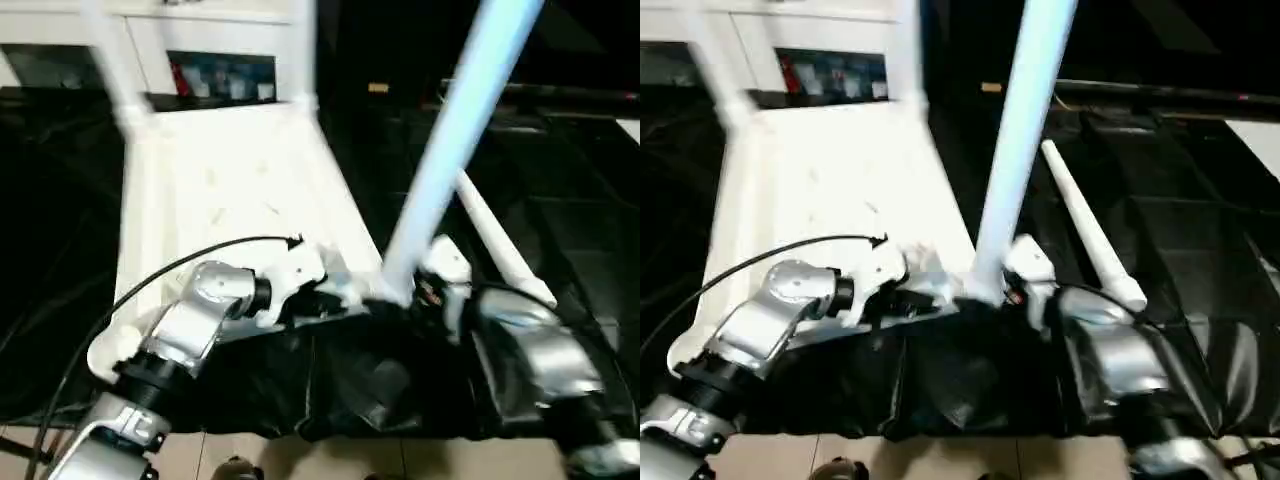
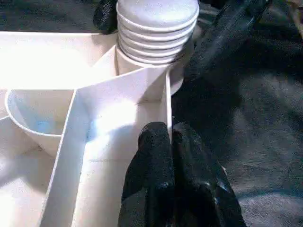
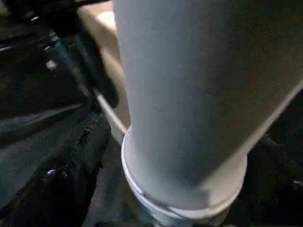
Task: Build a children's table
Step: Insert table leg to table base
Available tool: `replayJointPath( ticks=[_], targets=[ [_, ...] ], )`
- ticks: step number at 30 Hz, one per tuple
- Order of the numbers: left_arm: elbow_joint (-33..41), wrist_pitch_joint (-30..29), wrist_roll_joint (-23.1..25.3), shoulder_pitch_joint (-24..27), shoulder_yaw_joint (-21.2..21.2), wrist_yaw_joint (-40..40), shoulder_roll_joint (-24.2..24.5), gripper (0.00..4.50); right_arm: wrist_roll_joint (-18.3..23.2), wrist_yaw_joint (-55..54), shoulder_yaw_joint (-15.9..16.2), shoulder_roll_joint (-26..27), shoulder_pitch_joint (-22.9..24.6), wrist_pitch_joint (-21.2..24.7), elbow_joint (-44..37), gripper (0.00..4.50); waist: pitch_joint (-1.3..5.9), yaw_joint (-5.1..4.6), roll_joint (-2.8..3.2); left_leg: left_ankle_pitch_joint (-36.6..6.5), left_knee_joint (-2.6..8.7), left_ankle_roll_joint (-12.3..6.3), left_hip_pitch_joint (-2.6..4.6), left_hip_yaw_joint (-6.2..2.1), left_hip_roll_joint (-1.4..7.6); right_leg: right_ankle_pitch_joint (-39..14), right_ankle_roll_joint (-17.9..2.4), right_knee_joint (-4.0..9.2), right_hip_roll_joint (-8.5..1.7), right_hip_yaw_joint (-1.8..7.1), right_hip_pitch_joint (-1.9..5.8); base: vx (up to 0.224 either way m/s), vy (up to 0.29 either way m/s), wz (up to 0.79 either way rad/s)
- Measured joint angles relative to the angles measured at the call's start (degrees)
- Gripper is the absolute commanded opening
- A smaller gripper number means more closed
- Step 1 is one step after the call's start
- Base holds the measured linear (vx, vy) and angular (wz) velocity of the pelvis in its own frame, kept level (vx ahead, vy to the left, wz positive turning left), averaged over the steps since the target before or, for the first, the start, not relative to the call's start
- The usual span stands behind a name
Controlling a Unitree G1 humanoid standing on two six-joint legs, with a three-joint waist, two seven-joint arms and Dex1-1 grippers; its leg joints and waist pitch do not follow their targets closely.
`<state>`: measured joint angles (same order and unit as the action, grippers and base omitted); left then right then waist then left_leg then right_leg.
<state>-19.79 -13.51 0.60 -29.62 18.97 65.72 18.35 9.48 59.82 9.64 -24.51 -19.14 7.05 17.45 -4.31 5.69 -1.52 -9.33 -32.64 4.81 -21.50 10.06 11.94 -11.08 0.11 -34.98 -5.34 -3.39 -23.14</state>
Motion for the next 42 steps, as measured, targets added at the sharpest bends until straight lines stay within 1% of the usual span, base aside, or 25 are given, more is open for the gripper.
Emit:
replayJointPath(
  ticks=[1,4,5,6,7,8,9,12,14,15,17,23,27,29,30,31,32,34,35,36,37,38,40,41,42],
  targets=[
    [-0.3,0.1,-0.2,-0.1,0.1,0.5,0.2,0.00,0.2,0.6,0.0,-0.4,0.2,0.3,-0.6,3.87,0.00,-0.01,0.00,0.0,0.00,0.00,0.00,0.00,0.00,0.0,0.0,-0.01,0.00,0.00,0.00,0.000,0.000,0.00],
    [-1.3,1.1,-0.7,-0.6,0.4,1.9,0.6,0.00,1.4,2.4,0.1,-1.0,0.3,0.5,-2.5,3.74,0.00,0.00,0.00,0.0,0.00,0.00,0.02,-0.01,0.01,0.0,0.0,-0.02,0.01,-0.01,0.00,0.000,0.000,0.00],
    [-1.6,1.4,-0.7,-0.8,0.5,2.2,0.7,0.00,1.5,2.8,0.2,-1.0,0.3,0.4,-3.2,3.55,0.02,0.00,-0.03,0.0,0.00,0.00,0.02,-0.01,0.01,0.0,0.0,-0.02,0.01,-0.01,0.00,0.000,0.000,0.00],
    [-1.9,1.6,-0.7,-1.0,0.6,2.3,0.7,0.00,1.5,3.1,0.5,-0.9,0.2,0.1,-3.9,3.55,0.05,0.00,-0.08,0.0,0.00,0.00,0.03,-0.02,0.01,0.0,0.0,-0.02,0.01,-0.01,0.00,0.000,0.000,0.00],
    [-2.0,1.7,-0.8,-1.0,0.6,2.6,0.9,0.00,1.5,3.1,0.5,-1.0,0.1,0.1,-3.8,3.50,0.08,0.01,-0.12,0.0,0.00,0.00,0.03,-0.03,0.01,0.0,0.0,-0.01,0.01,-0.01,0.01,0.000,0.000,0.00],
    [-2.0,2.0,-0.8,-1.0,0.7,2.7,0.9,0.00,1.5,3.1,0.5,-0.9,0.1,0.2,-3.8,3.34,0.08,0.08,-0.12,0.0,-0.01,0.00,0.02,-0.02,0.01,0.0,0.0,-0.01,0.01,-0.01,0.02,0.000,0.000,0.00],
    [-2.1,2.2,-0.8,-1.0,0.8,2.9,0.9,0.00,1.5,3.1,0.5,-0.7,0.1,0.3,-3.8,3.34,0.08,0.15,-0.12,0.0,-0.02,0.00,0.02,-0.02,0.00,0.0,0.0,-0.01,0.00,0.00,0.02,0.000,0.000,0.00],
    [-2.0,2.3,-0.9,-1.0,1.0,3.8,1.1,0.00,1.5,3.1,0.7,-0.3,0.1,1.0,-3.8,3.09,0.08,0.33,-0.13,0.0,-0.02,0.00,0.03,-0.02,0.01,0.0,0.0,-0.02,0.00,-0.01,0.02,0.000,0.000,0.00],
    [-2.0,2.3,-0.9,-1.0,1.1,4.1,1.1,0.00,1.6,3.1,0.7,0.0,0.1,1.3,-3.8,3.03,0.09,0.48,-0.13,0.0,-0.02,0.00,0.03,-0.02,0.01,0.0,0.0,-0.02,0.00,-0.01,0.02,0.000,0.000,0.00],
    [-2.0,2.3,-0.9,-1.0,1.1,4.2,1.2,0.00,1.7,3.1,0.7,0.3,0.2,1.3,-3.8,2.89,0.11,0.50,-0.16,0.0,-0.02,0.00,0.04,-0.02,0.01,0.0,0.0,-0.02,0.00,-0.01,0.02,0.000,0.000,0.00],
    [-2.0,2.3,-0.9,-1.0,1.1,4.3,1.2,0.00,1.9,3.1,0.7,0.5,0.5,1.2,-3.8,2.84,0.12,0.55,-0.18,0.0,-0.02,0.00,0.05,-0.02,0.01,0.0,0.0,-0.02,0.00,-0.01,0.03,0.000,0.000,0.00],
    [-1.9,2.6,-1.0,-0.8,1.1,4.1,1.4,0.00,2.3,2.1,-0.7,2.2,1.7,0.6,-3.3,2.78,0.14,0.57,-0.16,0.0,-0.02,0.00,0.14,-0.04,0.02,0.0,0.0,-0.07,0.01,-0.01,0.06,0.000,0.000,0.00],
    [-1.8,4.3,-0.7,-0.1,1.1,2.8,1.5,0.00,2.3,0.9,-1.2,3.0,2.5,-0.3,-3.3,2.78,0.24,0.57,0.01,0.0,-0.02,0.01,0.24,-0.07,0.02,0.0,0.0,-0.09,0.01,0.00,0.15,0.000,0.000,0.00],
    [-1.5,3.5,-0.9,0.2,0.6,2.8,1.5,0.00,2.4,0.4,-1.4,3.5,2.6,-0.3,-3.3,2.78,0.25,0.55,0.02,0.0,-0.02,0.01,0.26,-0.07,0.02,0.0,0.0,-0.13,0.01,0.00,0.15,0.000,0.000,0.00],
    [-1.1,2.5,-1.4,0.5,0.0,2.9,1.5,0.44,2.4,0.1,-1.7,4.1,2.7,-0.2,-3.2,2.78,0.25,0.48,0.03,0.0,-0.02,0.01,0.26,-0.08,0.02,0.0,0.0,-0.16,0.01,0.00,0.13,0.000,0.000,0.00],
    [-0.9,1.9,-1.8,0.6,-0.2,3.1,1.7,0.55,2.4,0.0,-1.9,4.5,2.7,-0.2,-3.1,2.78,0.25,0.34,0.05,0.0,-0.02,0.02,0.26,-0.07,0.02,0.0,0.0,-0.18,0.01,0.02,0.11,0.000,0.000,0.00],
    [-0.7,1.3,-2.4,0.8,-0.7,3.2,1.8,0.55,2.6,0.0,-2.0,4.7,2.8,-0.2,-3.1,2.78,0.25,0.12,0.07,0.0,-0.02,0.02,0.26,-0.08,0.02,0.0,0.0,-0.19,0.01,0.02,0.10,0.000,0.000,0.00],
    [2.1,0.6,-7.6,1.8,-4.3,3.5,1.2,0.61,3.4,0.2,-1.6,5.3,3.1,0.0,-2.5,2.78,0.24,-0.02,-0.08,0.0,-0.02,0.02,0.19,-0.09,0.08,0.0,0.0,-0.18,0.06,-0.06,0.07,0.000,0.000,0.00],
    [4.1,0.5,-9.3,1.8,-5.3,4.0,1.3,0.76,3.7,0.3,-1.3,6.0,3.2,0.1,-2.2,2.78,0.29,-0.14,-0.15,0.0,-0.02,0.02,0.22,-0.10,0.13,0.0,-0.1,-0.17,0.11,-0.08,0.07,0.000,0.000,0.00],
    [5.7,0.3,-10.9,1.4,-6.3,4.4,1.4,0.76,4.0,0.4,-0.8,6.7,3.2,0.0,-2.2,2.78,0.34,-0.39,-0.11,0.0,-0.02,0.03,0.27,-0.09,0.12,0.0,-0.1,-0.18,0.12,-0.07,0.11,0.000,0.000,0.00],
    [6.4,0.1,-11.6,1.1,-6.9,4.7,1.5,0.90,4.2,0.5,-0.4,7.0,3.2,0.0,-2.2,2.78,0.36,-0.48,-0.08,0.0,-0.02,0.02,0.28,-0.08,0.11,0.0,-0.1,-0.19,0.11,-0.06,0.11,0.000,0.000,0.00],
    [6.7,-0.2,-12.5,1.0,-7.6,4.9,1.6,0.90,4.4,0.5,-0.3,7.0,3.2,-0.1,-2.1,2.78,0.36,-0.54,-0.07,0.0,-0.02,0.02,0.29,-0.07,0.10,0.0,-0.1,-0.19,0.11,-0.05,0.11,0.000,0.000,0.00],
    [7.2,-1.2,-14.1,1.2,-8.4,5.5,1.3,1.14,4.4,0.5,-0.4,6.9,3.1,-0.1,-1.9,2.78,0.38,-0.52,-0.12,0.0,-0.03,0.02,0.29,-0.06,0.08,0.0,-0.1,-0.19,0.08,-0.04,0.14,0.000,0.000,0.00],
    [7.5,-2.0,-15.3,1.4,-9.1,5.8,1.0,1.14,4.5,0.6,-0.5,6.9,3.0,-0.1,-1.5,2.78,0.38,-0.51,-0.14,0.0,-0.06,0.02,0.29,-0.04,0.07,0.0,-0.1,-0.20,0.08,-0.04,0.14,0.000,0.000,0.00],
    [7.9,-3.1,-16.7,1.4,-9.7,6.2,0.6,1.34,4.5,0.7,-0.7,6.9,3.0,-0.1,-1.3,2.78,0.38,-0.50,-0.15,0.0,-0.07,0.03,0.28,-0.04,0.07,0.0,-0.1,-0.20,0.07,-0.04,0.14,0.000,0.000,0.00]
  ],
)
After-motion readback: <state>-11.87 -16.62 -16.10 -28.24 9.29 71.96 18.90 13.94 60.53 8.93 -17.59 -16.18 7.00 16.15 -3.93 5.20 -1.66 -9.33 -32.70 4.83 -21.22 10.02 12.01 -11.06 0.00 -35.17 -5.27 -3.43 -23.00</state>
